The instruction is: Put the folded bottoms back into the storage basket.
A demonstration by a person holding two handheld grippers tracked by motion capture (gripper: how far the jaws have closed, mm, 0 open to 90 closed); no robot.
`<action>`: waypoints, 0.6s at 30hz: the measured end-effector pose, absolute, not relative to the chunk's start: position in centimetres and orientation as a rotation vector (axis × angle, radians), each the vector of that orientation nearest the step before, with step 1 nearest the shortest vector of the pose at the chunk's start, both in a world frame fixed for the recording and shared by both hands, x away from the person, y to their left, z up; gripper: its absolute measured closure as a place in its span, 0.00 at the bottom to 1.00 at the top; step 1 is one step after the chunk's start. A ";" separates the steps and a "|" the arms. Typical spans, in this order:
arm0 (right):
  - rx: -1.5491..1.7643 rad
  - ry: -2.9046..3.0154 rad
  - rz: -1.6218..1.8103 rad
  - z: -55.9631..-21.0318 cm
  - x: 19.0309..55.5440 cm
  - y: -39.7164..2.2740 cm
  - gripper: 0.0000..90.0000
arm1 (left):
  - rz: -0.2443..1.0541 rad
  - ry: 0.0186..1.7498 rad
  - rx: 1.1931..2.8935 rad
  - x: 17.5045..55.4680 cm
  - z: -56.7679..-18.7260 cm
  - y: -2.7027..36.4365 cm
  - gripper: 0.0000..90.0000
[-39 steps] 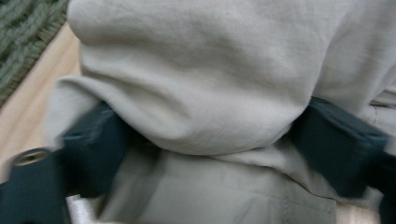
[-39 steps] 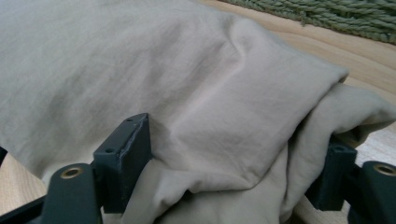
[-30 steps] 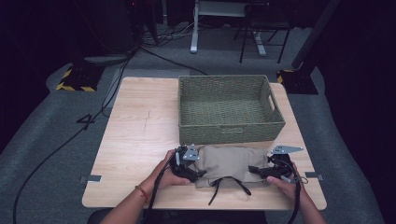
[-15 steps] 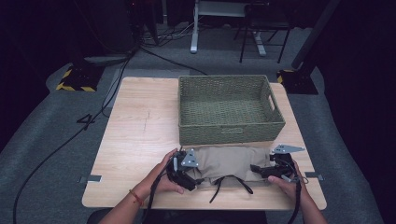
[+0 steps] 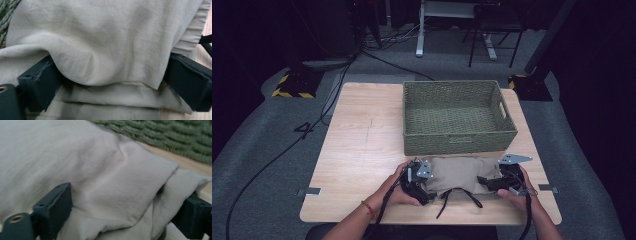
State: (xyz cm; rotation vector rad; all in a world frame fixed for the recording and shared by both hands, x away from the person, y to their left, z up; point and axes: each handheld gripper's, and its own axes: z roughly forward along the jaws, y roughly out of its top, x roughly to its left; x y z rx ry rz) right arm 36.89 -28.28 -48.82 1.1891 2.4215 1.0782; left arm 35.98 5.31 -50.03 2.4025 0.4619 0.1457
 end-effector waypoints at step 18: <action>1.267 2.538 1.272 -49.5 37.0 -28.1 0.55 | 0.144 0.409 2.368 35.4 -49.6 4.5 0.58</action>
